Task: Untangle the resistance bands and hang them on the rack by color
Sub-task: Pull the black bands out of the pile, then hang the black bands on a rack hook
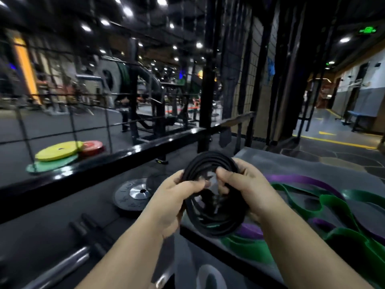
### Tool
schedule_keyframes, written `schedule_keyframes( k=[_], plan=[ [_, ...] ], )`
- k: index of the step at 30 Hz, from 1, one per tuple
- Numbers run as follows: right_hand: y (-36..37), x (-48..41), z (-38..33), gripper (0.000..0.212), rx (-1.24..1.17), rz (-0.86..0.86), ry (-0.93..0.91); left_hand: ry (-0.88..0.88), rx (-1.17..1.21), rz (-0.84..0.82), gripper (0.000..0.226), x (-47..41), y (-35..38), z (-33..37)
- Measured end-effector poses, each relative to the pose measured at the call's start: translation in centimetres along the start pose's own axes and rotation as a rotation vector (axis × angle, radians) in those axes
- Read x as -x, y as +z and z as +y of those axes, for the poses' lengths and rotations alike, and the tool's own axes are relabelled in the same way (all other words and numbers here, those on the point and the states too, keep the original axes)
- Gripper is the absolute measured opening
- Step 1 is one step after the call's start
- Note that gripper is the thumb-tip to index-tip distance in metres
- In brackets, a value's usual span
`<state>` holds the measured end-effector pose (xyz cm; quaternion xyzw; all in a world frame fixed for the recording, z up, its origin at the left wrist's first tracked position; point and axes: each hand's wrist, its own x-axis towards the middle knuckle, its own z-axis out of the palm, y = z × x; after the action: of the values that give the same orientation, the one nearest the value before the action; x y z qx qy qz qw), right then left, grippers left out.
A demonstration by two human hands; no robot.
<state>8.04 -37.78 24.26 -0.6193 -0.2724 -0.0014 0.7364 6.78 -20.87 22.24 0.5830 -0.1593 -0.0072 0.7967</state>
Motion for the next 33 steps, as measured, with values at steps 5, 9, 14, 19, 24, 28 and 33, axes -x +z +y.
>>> schedule_keyframes(
  k=[5,9,14,19,24,28,33],
  plan=[
    [5.0,-4.0,-0.8,0.006,0.14,-0.046,-0.061,0.158,-0.013,0.282,0.013,1.8,-2.7,4.2],
    [8.8,-6.2,-2.1,0.02,0.227,-0.103,-0.091,0.254,-0.027,0.453,0.012,3.2,-3.8,6.9],
    [13.0,-7.5,-4.2,0.02,0.244,-0.241,-0.074,0.328,-0.025,0.587,0.013,5.2,-5.5,9.5],
    [16.6,-8.3,-5.2,0.017,0.257,-0.297,-0.102,0.451,-0.004,0.704,0.01,6.9,-6.4,11.2],
    [20.7,-9.2,-6.5,0.009,0.247,-0.316,-0.116,0.558,0.008,0.87,0.024,7.8,-7.2,13.3],
    [22.9,-10.3,-7.7,0.013,0.345,-0.314,-0.21,0.591,0.029,0.919,0.023,8.0,-7.7,14.6],
    [24.5,-11.5,-8.4,0.007,0.374,-0.337,-0.246,0.607,0.121,0.955,0.015,7.2,-7.9,15.0]
  ],
)
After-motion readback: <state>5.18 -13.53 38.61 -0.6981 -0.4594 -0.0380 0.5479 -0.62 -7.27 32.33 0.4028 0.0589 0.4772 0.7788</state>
